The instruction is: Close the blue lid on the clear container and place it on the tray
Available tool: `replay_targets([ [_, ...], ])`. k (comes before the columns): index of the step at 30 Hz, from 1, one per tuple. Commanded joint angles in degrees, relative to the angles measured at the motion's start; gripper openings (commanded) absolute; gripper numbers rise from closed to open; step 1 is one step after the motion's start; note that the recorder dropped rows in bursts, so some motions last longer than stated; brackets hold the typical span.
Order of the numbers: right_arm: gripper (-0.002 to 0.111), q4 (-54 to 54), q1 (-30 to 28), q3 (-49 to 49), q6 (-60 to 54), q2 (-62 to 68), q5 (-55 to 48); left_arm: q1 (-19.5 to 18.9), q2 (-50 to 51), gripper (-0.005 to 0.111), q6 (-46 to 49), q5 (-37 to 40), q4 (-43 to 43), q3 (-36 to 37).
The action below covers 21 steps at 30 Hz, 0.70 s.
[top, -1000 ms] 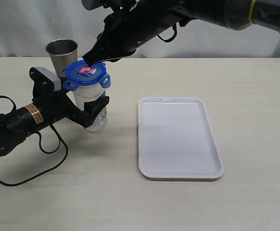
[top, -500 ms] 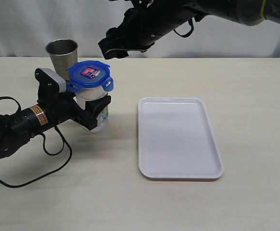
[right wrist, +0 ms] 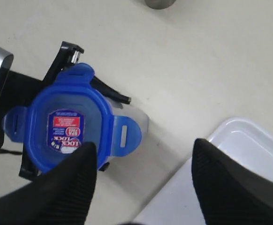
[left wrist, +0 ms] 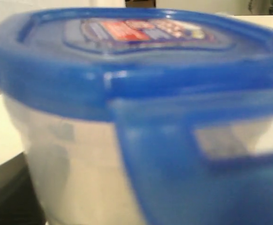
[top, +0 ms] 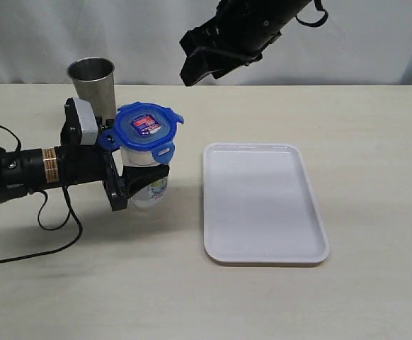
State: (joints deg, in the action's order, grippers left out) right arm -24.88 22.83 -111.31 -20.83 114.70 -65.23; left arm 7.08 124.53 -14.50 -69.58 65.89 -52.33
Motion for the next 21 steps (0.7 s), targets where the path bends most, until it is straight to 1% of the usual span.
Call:
replay_targets([
  [1,0.057,-4.69,-0.04,-0.49,-0.62,-0.16,-4.73,-2.77,0.1,0.0,-9.05,-0.38,11.38,-3.45],
  [4,0.057,-9.88,-0.04,-0.49,-1.67,0.73,-4.73,-4.23,-0.12,0.0,-12.03,-0.38,16.11,-4.67],
  [7,0.057,-13.37,-0.04,-0.49,-1.67,2.08,-4.73,-4.44,-0.36,0.0,-13.97,-0.38,17.65,-5.1],
  [12,0.057,-19.48,-0.04,-0.49,-1.9,4.48,-4.73,-4.33,-1.29,0.0,-13.97,-0.38,19.86,-5.1],
  [16,0.057,-20.46,-0.04,-0.49,-1.65,6.08,-4.73,-4.33,-1.7,0.0,-14.5,-0.38,20.41,-5.1],
  [21,0.057,-20.05,-0.04,-0.49,1.38,8.39,-4.73,-4.33,-1.7,0.0,-14.5,-0.38,20.41,-5.1],
])
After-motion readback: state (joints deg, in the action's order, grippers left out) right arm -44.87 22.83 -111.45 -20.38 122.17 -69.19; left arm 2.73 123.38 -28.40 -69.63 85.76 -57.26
